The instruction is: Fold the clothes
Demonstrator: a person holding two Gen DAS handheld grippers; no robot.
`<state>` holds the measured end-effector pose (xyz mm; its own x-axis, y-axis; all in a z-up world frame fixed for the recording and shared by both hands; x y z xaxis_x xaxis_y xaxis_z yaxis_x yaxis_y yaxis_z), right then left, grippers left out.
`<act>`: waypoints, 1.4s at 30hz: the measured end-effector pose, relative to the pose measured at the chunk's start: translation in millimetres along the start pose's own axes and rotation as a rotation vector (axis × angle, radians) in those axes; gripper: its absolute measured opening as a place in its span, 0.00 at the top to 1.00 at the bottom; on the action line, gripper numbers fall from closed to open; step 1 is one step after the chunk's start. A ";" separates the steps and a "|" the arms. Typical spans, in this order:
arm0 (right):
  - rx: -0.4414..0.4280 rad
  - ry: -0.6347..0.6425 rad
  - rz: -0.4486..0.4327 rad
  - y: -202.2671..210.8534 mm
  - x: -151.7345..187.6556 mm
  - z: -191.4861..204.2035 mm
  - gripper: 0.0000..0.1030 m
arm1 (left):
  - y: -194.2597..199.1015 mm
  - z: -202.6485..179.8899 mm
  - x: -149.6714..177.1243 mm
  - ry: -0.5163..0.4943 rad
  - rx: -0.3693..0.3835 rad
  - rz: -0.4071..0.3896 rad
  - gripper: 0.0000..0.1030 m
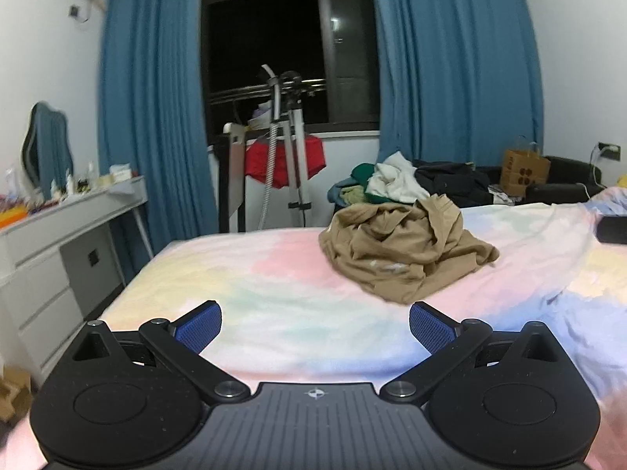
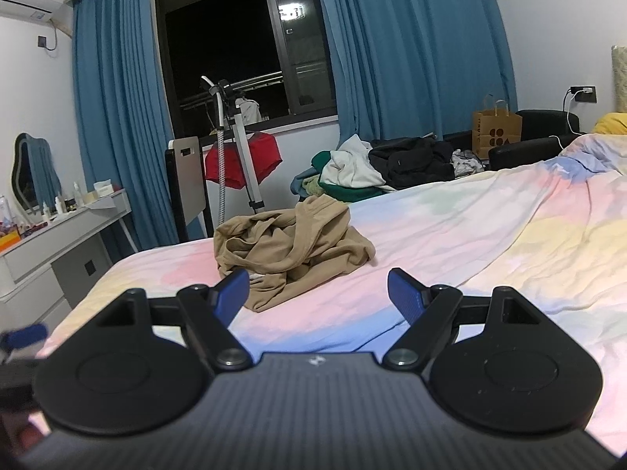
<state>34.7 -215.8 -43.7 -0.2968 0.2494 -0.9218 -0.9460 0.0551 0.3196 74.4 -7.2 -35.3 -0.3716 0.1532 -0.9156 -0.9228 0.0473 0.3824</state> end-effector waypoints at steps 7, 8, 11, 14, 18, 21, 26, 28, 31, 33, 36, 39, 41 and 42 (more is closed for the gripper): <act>0.034 -0.045 -0.001 -5.8 -2.1 -11.7 0.22 | -71.2 -31.3 -35.0 -0.093 0.050 0.038 0.00; 0.042 -0.049 0.001 -7.9 -1.7 -13.3 0.22 | -85.2 -36.7 -37.6 -0.095 0.054 0.048 0.01; 0.063 -0.058 0.012 -14.9 0.0 -17.8 0.22 | -126.3 -50.4 -41.6 -0.093 0.063 0.068 0.02; 0.085 -0.074 0.015 -22.8 1.5 -24.1 0.22 | -167.5 -62.4 -43.9 -0.093 0.064 0.082 0.05; 0.125 -0.105 0.012 -36.6 3.5 -34.5 0.22 | -214.3 -75.6 -49.4 -0.073 0.106 0.086 0.10; 0.151 -0.142 0.031 -53.5 5.3 -44.2 0.22 | -243.2 -86.2 -54.8 -0.084 0.120 0.080 0.13; 0.180 -0.199 0.070 -74.9 13.4 -58.0 0.22 | -286.9 -97.3 -64.8 -0.087 0.095 0.063 0.22; 0.183 -0.211 0.092 -81.2 17.1 -60.2 0.22 | -300.6 -92.0 -68.2 -0.053 0.062 0.057 0.22; 0.184 -0.224 0.109 -87.0 20.6 -61.2 0.22 | -321.6 -77.9 -68.9 -0.006 0.029 0.084 0.31; 0.184 -0.223 0.110 -89.5 21.9 -60.1 0.22 | -333.2 -70.6 -66.9 0.006 0.026 0.119 0.53; 0.182 -0.209 0.117 -93.1 24.4 -57.8 0.22 | -333.4 -60.7 -65.3 0.054 0.093 0.154 0.88; 0.187 -0.197 0.118 -95.6 25.3 -56.7 0.22 | -312.7 -55.5 -68.6 0.068 0.117 0.128 0.94; 0.186 -0.186 0.108 -94.8 24.3 -54.8 0.22 | -286.4 -50.5 -73.4 0.079 0.143 0.105 0.96; 0.185 -0.180 0.103 -94.3 23.8 -53.8 0.22 | -272.1 -47.7 -76.1 0.084 0.157 0.093 0.96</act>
<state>109.8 -267.1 -107.6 -0.3464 0.4299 -0.8338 -0.8673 0.1921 0.4593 348.9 -78.7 -75.6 -0.4680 0.0811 -0.8800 -0.8593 0.1911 0.4745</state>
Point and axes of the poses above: each gripper's, at about its wrist camera, not at the fingertips, and y roughly against the way its jaws point, z to its left, x to its underside, the point moved 2 cm from there along -y, roughly the way its jaws point, and after that the axes turned 3 degrees about z, right-handed, at the moved point
